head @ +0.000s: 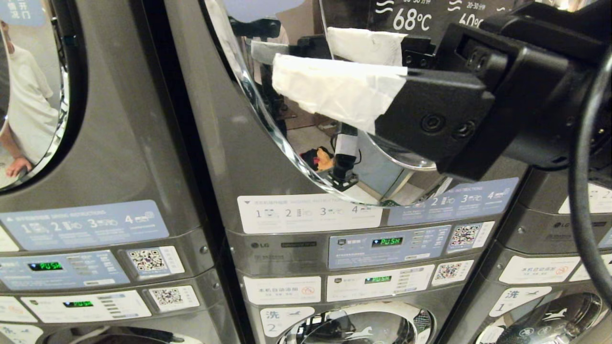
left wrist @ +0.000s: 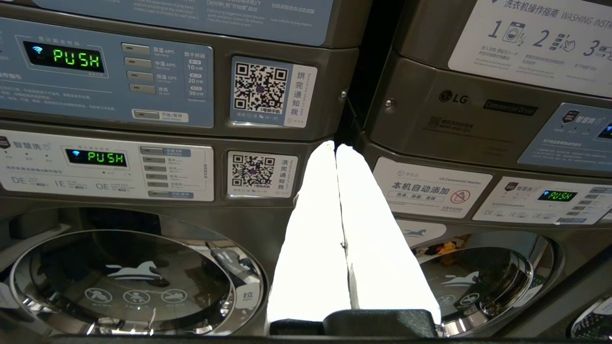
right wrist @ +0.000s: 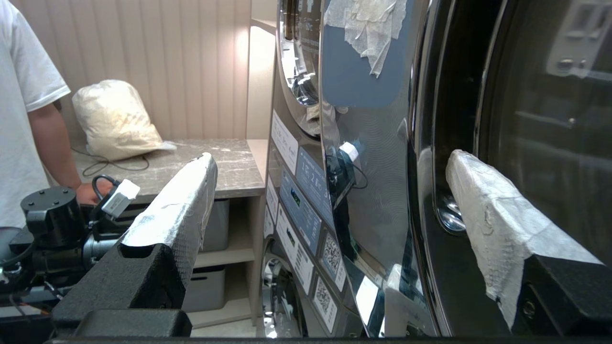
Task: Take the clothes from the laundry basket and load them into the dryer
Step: Open the dryer
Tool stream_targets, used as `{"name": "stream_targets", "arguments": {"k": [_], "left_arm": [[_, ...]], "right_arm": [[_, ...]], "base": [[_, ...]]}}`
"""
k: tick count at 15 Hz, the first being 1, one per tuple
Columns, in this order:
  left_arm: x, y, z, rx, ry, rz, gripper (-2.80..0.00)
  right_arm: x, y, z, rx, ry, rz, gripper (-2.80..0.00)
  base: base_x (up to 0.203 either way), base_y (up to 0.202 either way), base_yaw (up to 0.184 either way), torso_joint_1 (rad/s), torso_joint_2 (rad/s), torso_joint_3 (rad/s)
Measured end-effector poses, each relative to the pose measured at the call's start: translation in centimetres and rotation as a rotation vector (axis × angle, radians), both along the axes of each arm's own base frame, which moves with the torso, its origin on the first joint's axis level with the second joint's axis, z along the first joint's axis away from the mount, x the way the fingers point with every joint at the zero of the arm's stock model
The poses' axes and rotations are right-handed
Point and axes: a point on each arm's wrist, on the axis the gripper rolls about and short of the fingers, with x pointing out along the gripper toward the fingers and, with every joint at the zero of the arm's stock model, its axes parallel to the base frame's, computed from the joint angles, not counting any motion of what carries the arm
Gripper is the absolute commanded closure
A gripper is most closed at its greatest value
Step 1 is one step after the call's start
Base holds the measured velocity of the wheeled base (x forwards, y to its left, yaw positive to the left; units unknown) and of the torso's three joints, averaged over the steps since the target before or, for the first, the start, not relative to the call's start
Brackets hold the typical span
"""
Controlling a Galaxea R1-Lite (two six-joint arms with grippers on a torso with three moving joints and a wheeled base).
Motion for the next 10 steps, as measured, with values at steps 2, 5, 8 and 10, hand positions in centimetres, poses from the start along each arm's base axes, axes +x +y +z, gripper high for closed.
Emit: {"name": "stream_targets", "arguments": {"k": [2,5,8,10], "left_arm": [[0.0,0.0,0.0,0.0,0.0,0.0,0.0],[0.0,0.0,0.0,0.0,0.0,0.0,0.0],[0.0,0.0,0.0,0.0,0.0,0.0,0.0],[0.0,0.0,0.0,0.0,0.0,0.0,0.0]], "right_arm": [[0.32,0.33,-0.11,-0.003,0.003,-0.001,-2.8],[0.62,0.67,-0.24,-0.007,0.009,0.002,-2.8],[0.59,0.73,-0.25,-0.013,0.009,0.03,-2.8],[0.41,0.56,-0.33,-0.018,0.012,0.039,-2.8]], "base": [[0.0,0.0,0.0,0.0,0.0,0.0],[0.0,0.0,0.0,0.0,0.0,0.0],[0.0,0.0,0.0,0.0,0.0,0.0],[0.0,0.0,0.0,0.0,0.0,0.0]]}}
